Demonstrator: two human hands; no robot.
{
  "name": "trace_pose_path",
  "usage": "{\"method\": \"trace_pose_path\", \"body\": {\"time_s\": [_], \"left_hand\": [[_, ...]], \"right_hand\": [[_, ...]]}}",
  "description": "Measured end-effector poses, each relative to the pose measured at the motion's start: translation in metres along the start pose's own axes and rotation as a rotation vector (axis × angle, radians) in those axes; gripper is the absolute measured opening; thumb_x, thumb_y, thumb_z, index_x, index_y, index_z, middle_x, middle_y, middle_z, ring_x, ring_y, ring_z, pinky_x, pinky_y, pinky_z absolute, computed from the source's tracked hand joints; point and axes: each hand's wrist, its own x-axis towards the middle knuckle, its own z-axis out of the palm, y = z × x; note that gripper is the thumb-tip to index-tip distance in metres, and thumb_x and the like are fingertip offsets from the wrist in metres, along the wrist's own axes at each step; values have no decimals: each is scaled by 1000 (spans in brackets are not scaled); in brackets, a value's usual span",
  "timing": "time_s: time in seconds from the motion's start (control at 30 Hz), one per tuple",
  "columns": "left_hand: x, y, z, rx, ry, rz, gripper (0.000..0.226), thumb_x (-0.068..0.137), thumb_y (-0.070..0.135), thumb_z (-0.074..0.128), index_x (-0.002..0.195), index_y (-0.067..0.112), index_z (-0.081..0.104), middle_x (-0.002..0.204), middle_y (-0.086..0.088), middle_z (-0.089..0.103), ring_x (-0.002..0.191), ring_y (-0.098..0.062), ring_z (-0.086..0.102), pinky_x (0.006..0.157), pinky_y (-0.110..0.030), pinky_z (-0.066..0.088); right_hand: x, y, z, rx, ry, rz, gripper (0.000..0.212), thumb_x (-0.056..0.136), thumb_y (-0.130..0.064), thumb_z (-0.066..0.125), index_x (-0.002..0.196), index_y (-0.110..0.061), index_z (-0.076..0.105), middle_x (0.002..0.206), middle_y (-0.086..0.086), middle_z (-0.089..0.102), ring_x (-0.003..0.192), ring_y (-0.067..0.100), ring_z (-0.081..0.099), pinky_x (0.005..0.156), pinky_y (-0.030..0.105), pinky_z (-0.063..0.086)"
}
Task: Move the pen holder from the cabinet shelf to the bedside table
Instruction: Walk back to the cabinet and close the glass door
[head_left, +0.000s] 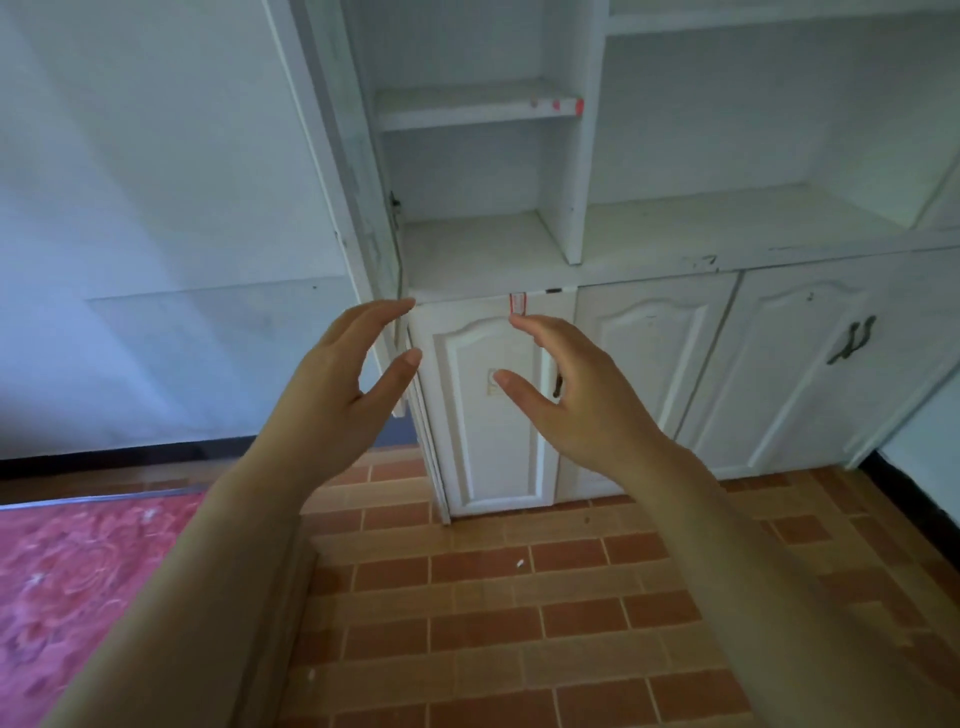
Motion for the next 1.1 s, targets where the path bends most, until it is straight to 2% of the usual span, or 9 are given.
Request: {"method": "trace_pose_path", "body": {"time_s": [0.07,0.17,0.27,0.4,0.47,0.53,0.73,1.0,1.1], "left_hand": [[13,-6,-13,14,44,28,48,88,42,43,134,27,42,128,13,44,118,-2,41,96,-24,34],[30,-13,-32,12,111,44,45,90,37,45,134,26,43,126,15,44,120,-3,42,97,-26,35],[47,-17,-51,1,176,54,43,89,36,47,132,29,43,125,17,44,117,-1,43,95,-23,35],[74,-19,-74,22,258,76,42,91,32,49,132,27,44,124,17,43,115,2,42,96,-24,35],[88,-20,-85,40,289,78,42,91,32,49,132,28,43,124,17,43,116,1,42,95,-24,36],[102,-20,-95,54,307,78,42,91,33,49,132,28,42,124,18,42,116,-1,43,91,-23,36],[137,-20,-125,41,375,67,42,90,34,52,131,31,44,128,15,45,118,-4,46,89,-28,41],[166,-17,-160,54,413,72,43,88,37,52,131,34,44,129,14,47,117,-2,46,80,-17,43],[172,-20,-167,59,431,79,44,87,39,52,130,34,44,127,14,47,117,-3,47,81,-20,44]], "right_hand": [[23,-7,-1,-6,13,-40,53,91,-42,52,138,-24,37,140,-8,44,125,4,39,97,10,27],[56,-21,-4,1,25,-101,53,91,-41,52,138,-23,38,140,-7,43,124,4,39,93,6,25],[86,-35,-9,40,42,-159,53,90,-41,53,138,-23,38,140,-7,43,124,5,41,96,17,33],[122,-51,-15,64,50,-224,52,91,-39,53,138,-24,38,138,-8,44,120,0,39,90,1,24],[139,-61,-18,69,49,-253,53,91,-39,53,138,-22,37,139,-7,44,121,1,39,88,0,23],[156,-71,-23,76,57,-281,53,91,-39,53,139,-22,37,141,-6,42,124,5,39,90,2,23],[201,-101,-42,99,135,-375,53,90,-39,54,137,-22,39,140,-6,44,124,7,41,103,25,34],[246,-131,-47,120,209,-467,55,90,-39,55,138,-21,37,141,-5,41,125,8,39,101,23,33],[258,-142,-44,107,259,-497,60,89,-41,56,141,-21,32,146,-4,35,131,9,34,104,21,28]]}}
